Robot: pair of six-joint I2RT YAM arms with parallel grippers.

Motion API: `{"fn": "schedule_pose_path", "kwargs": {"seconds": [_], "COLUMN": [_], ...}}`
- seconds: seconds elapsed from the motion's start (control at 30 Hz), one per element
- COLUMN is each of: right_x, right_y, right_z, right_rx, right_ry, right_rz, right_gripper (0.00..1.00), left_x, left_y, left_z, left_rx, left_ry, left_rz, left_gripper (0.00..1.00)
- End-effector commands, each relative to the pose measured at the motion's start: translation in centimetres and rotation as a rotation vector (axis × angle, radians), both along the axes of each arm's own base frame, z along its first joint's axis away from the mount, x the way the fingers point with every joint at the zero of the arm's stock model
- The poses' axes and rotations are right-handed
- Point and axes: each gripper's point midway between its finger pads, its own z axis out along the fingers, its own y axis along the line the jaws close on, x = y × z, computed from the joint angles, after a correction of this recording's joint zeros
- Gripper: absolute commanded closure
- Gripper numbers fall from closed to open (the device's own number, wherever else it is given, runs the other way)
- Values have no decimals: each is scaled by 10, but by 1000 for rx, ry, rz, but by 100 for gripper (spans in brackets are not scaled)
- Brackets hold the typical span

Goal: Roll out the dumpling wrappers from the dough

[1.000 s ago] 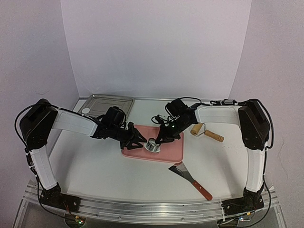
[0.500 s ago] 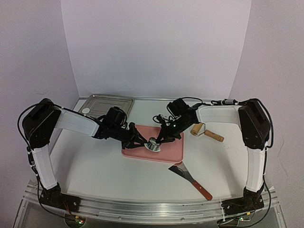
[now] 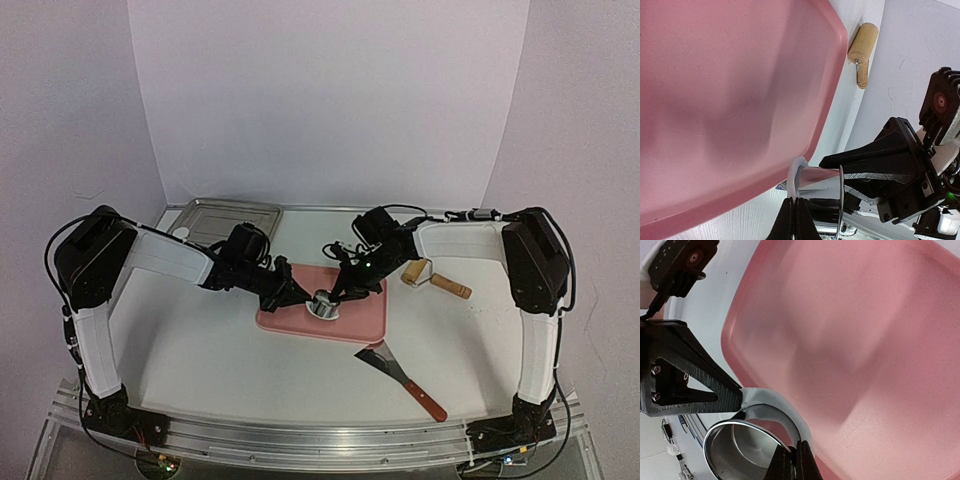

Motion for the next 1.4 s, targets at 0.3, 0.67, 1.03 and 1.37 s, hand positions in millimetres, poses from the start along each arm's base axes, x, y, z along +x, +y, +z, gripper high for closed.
{"fn": "schedule_pose_path", "kwargs": {"seconds": [0.3, 0.67, 1.03, 1.37], "right_x": [17, 26, 28, 24], "right_y": [-8, -19, -16, -20], "right_z": [3, -7, -16, -28], "right_rx": [-69, -155, -224, -279], "right_ry": [-98, -140, -184, -194], "right_rz": [-37, -53, -21, 3], "right_gripper": [100, 100, 100, 100], "left_x": [8, 9, 12, 16], "left_y": [-18, -24, -31, -23], "left_z": [34, 38, 47, 50], "left_rx": [-101, -138, -178, -154], "left_ry": [-81, -81, -107, -139], "left_rz": [-37, -58, -79, -17], "left_gripper": [100, 100, 100, 100]}}
